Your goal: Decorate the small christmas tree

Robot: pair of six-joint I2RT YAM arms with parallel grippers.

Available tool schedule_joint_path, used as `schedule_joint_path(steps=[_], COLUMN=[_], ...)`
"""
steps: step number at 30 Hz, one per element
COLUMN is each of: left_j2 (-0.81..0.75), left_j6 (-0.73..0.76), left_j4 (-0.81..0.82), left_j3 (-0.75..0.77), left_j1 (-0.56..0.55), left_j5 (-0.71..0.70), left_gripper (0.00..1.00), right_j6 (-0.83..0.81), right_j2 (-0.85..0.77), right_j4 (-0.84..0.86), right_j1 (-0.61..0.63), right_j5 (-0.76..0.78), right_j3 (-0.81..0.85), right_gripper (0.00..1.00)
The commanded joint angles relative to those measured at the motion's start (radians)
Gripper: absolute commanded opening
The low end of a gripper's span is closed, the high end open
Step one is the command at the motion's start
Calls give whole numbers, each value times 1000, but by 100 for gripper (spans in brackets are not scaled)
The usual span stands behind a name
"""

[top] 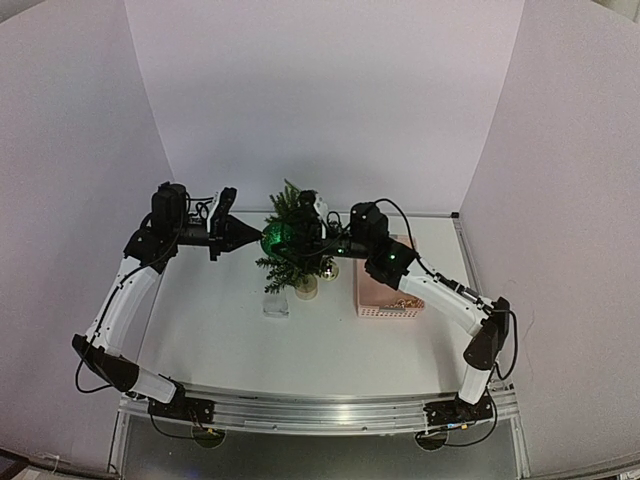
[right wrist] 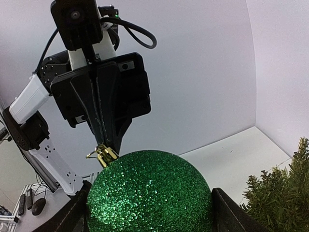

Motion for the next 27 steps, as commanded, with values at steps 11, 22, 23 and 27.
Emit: schedule_joint_path(steps=[11, 22, 23, 27], left_j2=[-78, -137, -139, -148], left_j6=[112, 224, 232, 249], left_j4=[44, -7, -17, -48], left_j3=[12, -23, -19, -18], left_j1=[-5, -6, -6, -6], left_j5=[-135, -191, -205, -283], left_gripper=[0, 0, 0, 0], right_j6=[3, 61, 67, 84], right_j2=[-28, 7, 12, 22], right_j4=[34, 36, 36, 37], right_j1=[4, 5, 5, 5], right_j5=[33, -32, -39, -60], right_j3=[-53, 5, 16, 46], right_gripper=[49, 84, 86, 89])
